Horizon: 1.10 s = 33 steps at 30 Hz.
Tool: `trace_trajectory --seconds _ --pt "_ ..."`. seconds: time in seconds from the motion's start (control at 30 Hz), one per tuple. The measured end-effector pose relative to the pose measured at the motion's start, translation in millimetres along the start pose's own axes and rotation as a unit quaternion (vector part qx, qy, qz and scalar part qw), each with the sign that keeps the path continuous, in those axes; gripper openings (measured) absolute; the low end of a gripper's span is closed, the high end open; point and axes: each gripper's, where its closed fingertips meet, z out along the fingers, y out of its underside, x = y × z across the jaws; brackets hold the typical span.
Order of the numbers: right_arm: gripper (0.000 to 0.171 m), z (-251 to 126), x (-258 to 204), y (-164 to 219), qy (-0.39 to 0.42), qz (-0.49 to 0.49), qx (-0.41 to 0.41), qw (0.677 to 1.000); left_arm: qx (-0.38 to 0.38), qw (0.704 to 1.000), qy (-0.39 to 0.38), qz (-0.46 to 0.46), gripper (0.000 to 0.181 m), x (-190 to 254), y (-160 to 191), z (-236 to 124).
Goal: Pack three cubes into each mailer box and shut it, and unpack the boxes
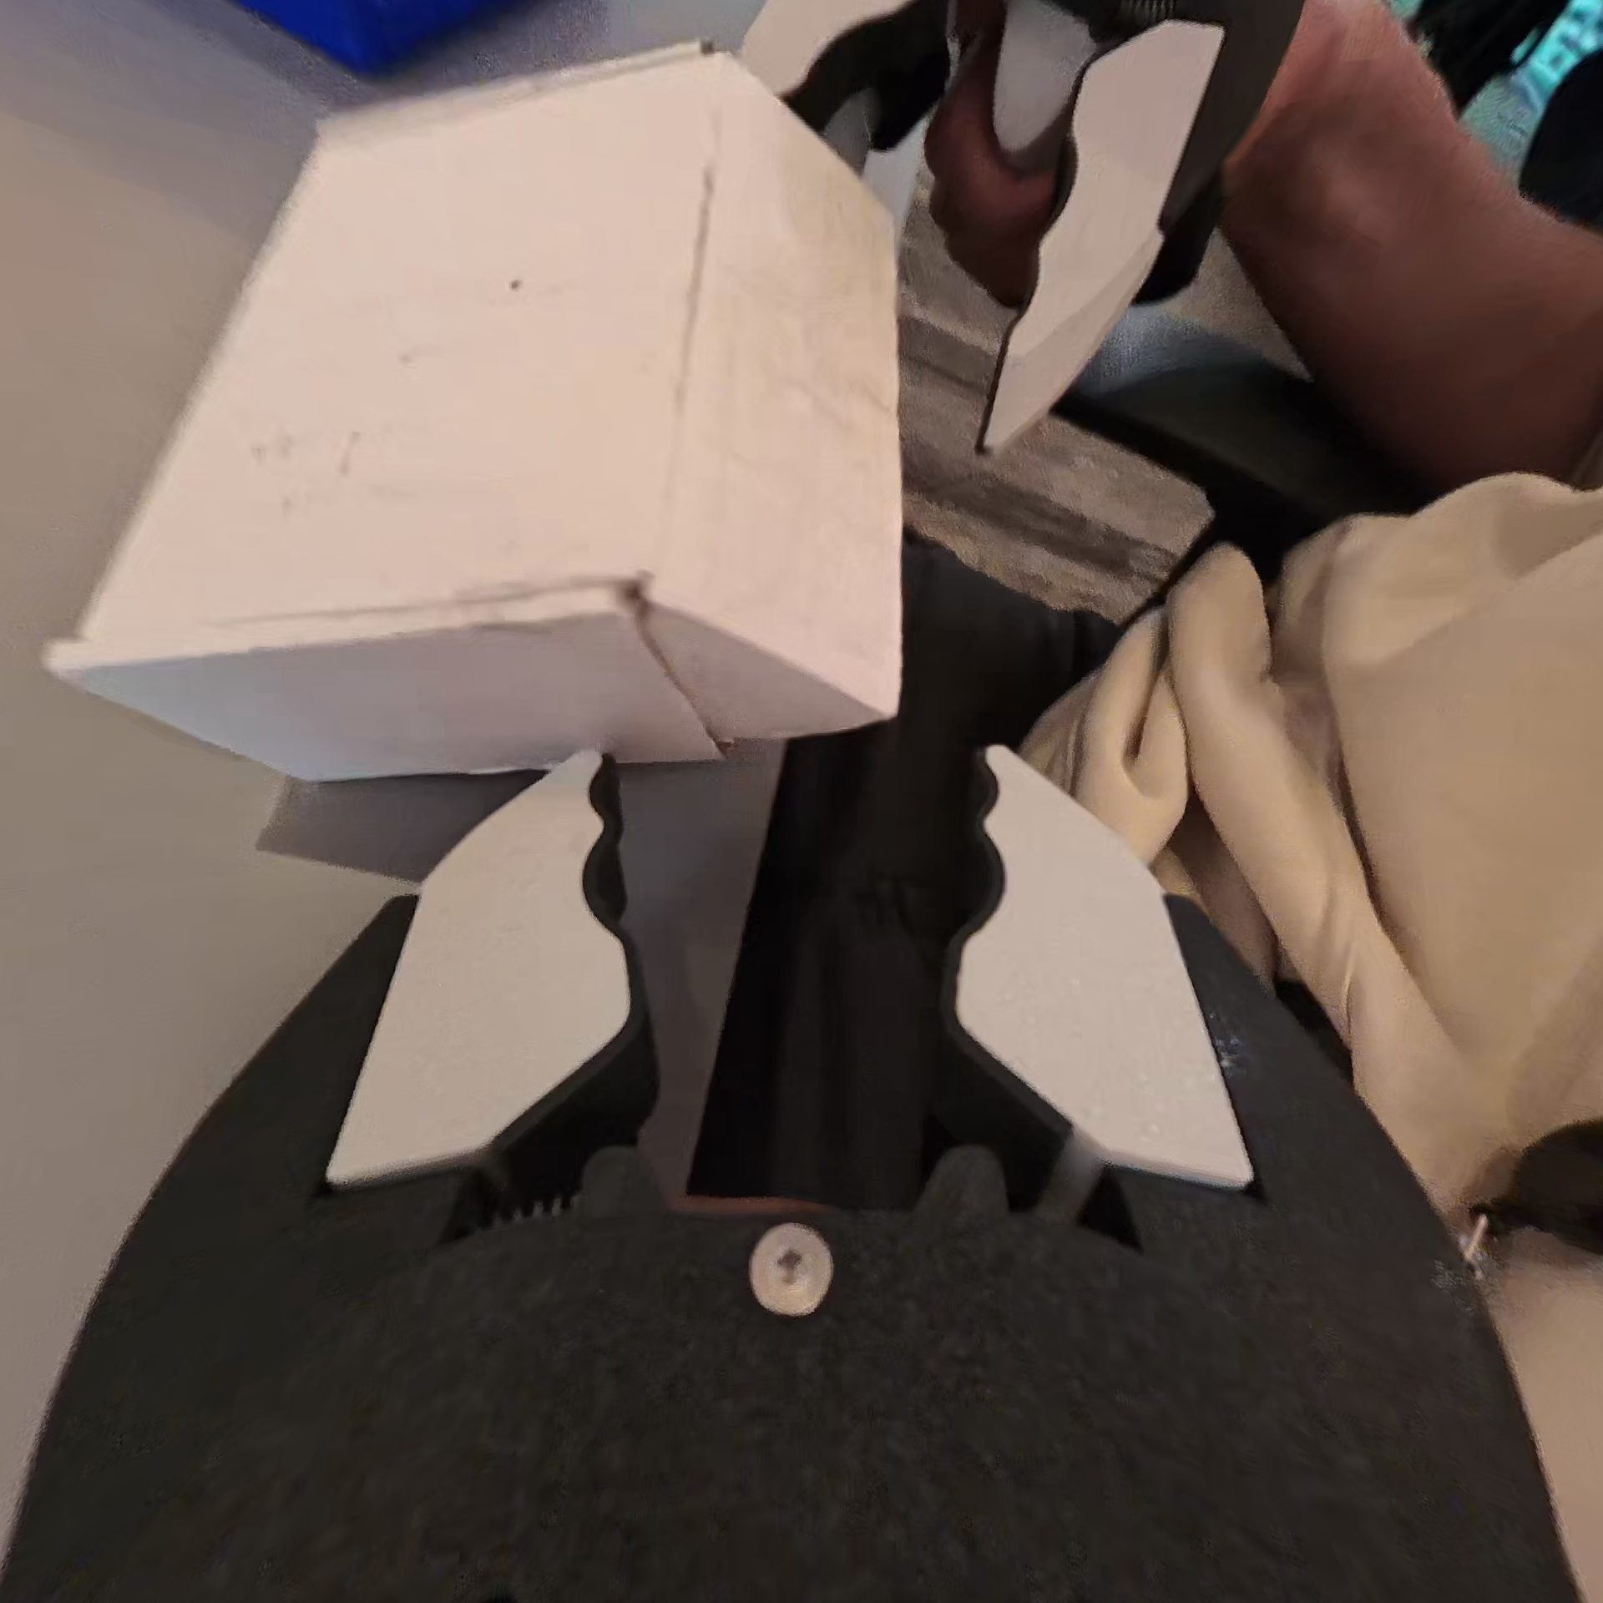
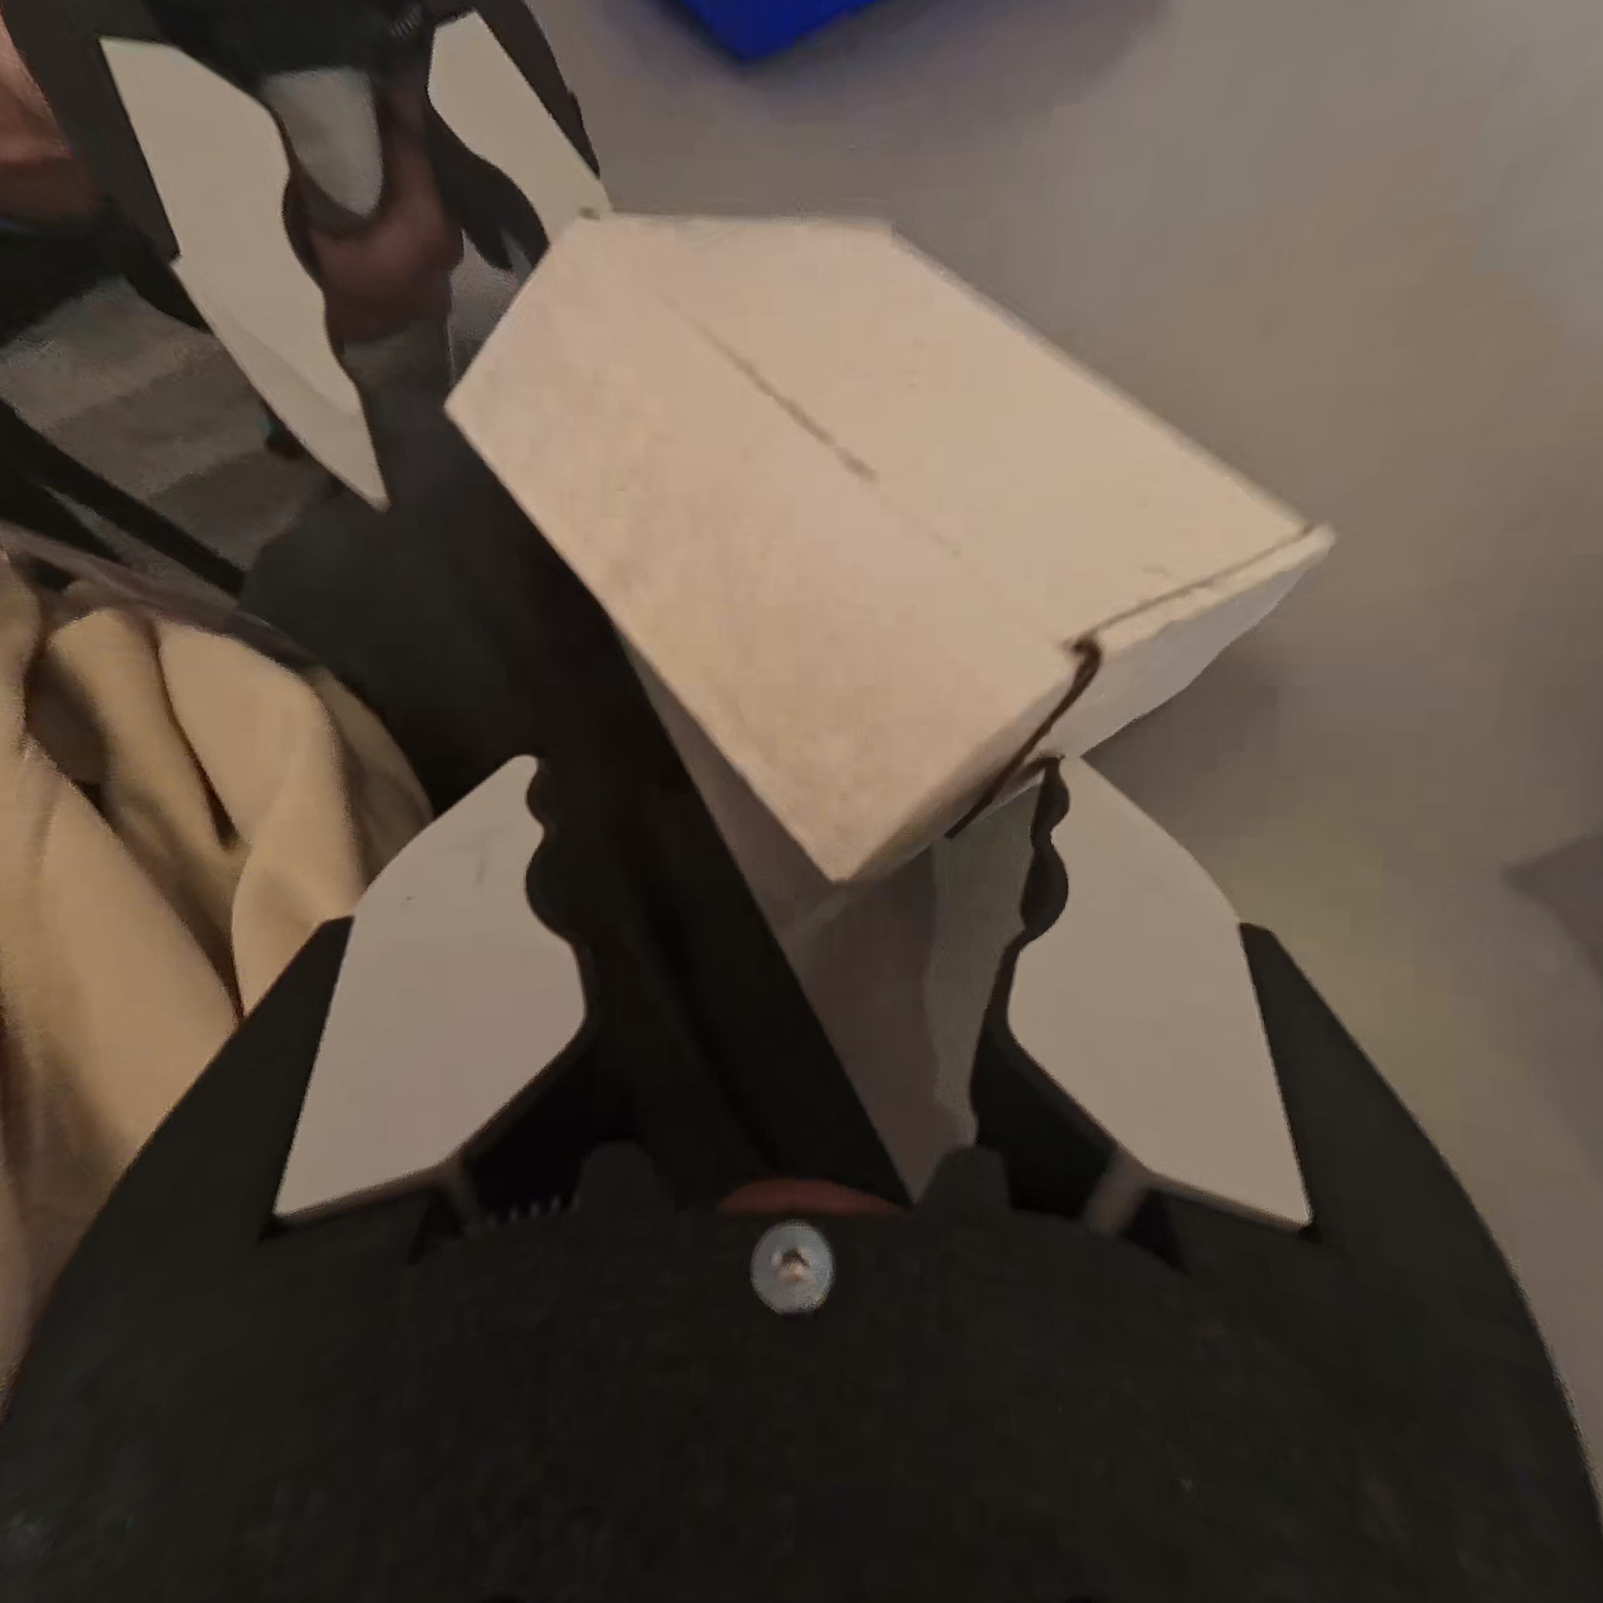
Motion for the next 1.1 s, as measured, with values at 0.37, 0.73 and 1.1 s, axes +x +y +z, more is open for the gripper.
trace_trajectory --seconds 0.37,0.73,1.1 --pt "0.06 20 76 -65 0.053 0.07 0.125 0.988 0.12 0.988 -0.077 -0.052 0.062 -84 -51 -33" --pt "0.052 32 105 -80 0.062 0.091 0.15 0.983 0.143 0.982 -0.112 -0.053 0.057 -123 -65 -39" --pt "0.0 -22 127 -137 -0.011 0.123 0.278 0.953 0.248 0.961 -0.117 -0.025 0.0 -148 -128 -99"
